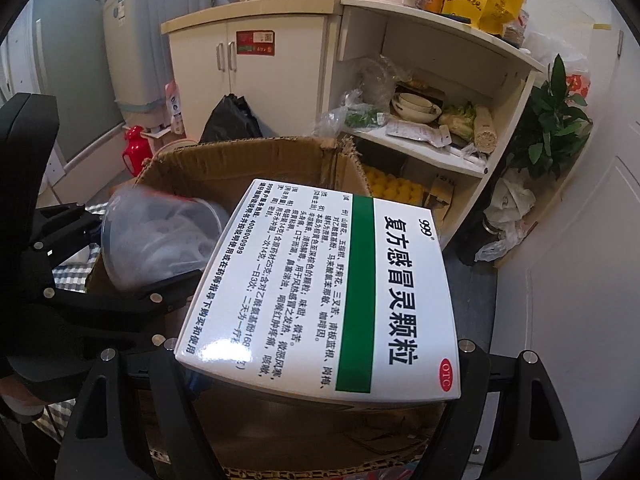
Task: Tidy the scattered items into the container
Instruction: 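Release the jar from the left tool while the right tool drops the medicine box into the cardboard box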
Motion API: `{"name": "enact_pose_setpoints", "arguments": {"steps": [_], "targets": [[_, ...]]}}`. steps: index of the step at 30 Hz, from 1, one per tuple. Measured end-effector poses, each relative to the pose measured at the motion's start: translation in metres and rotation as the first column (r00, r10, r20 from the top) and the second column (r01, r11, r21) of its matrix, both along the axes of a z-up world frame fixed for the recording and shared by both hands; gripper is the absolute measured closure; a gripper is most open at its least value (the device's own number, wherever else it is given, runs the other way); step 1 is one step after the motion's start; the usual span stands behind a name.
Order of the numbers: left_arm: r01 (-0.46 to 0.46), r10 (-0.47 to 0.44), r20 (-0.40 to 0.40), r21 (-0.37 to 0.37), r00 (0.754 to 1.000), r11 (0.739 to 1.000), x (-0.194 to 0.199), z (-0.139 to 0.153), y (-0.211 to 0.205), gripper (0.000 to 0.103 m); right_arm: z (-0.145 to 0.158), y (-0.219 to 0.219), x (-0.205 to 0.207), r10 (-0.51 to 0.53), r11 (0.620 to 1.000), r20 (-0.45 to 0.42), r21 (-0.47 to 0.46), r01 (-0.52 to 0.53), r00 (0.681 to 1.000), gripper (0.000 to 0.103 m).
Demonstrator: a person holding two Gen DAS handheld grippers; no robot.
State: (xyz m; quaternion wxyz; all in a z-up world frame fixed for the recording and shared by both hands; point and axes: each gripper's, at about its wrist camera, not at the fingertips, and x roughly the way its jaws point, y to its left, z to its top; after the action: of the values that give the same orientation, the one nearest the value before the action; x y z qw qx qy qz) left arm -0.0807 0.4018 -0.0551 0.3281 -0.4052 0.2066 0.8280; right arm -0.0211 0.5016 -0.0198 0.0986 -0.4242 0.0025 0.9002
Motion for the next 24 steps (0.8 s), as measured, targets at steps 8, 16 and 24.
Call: {"name": "enact_pose_setpoints", "arguments": {"steps": [8,16,24], "targets": [[-0.035,0.036,-0.035,0.039,0.999,0.999,-0.006,0.015,-0.013,0.029,0.0,-0.002,-0.005,-0.014,1.0,0.012,0.006,0.014,1.0,0.022],[-0.06,0.067,-0.044,0.136,0.997,0.989,-0.007,0.041,-0.031,0.023,0.002,-0.009,-0.005,-0.01,1.0,0.02,0.016,0.01,1.0,0.022],[-0.081,0.095,-0.073,0.177,0.993,0.981,0.0,0.062,-0.05,0.021,0.014,-0.024,0.0,-0.023,0.998,-0.013,0.06,0.024,1.0,0.008]]}}
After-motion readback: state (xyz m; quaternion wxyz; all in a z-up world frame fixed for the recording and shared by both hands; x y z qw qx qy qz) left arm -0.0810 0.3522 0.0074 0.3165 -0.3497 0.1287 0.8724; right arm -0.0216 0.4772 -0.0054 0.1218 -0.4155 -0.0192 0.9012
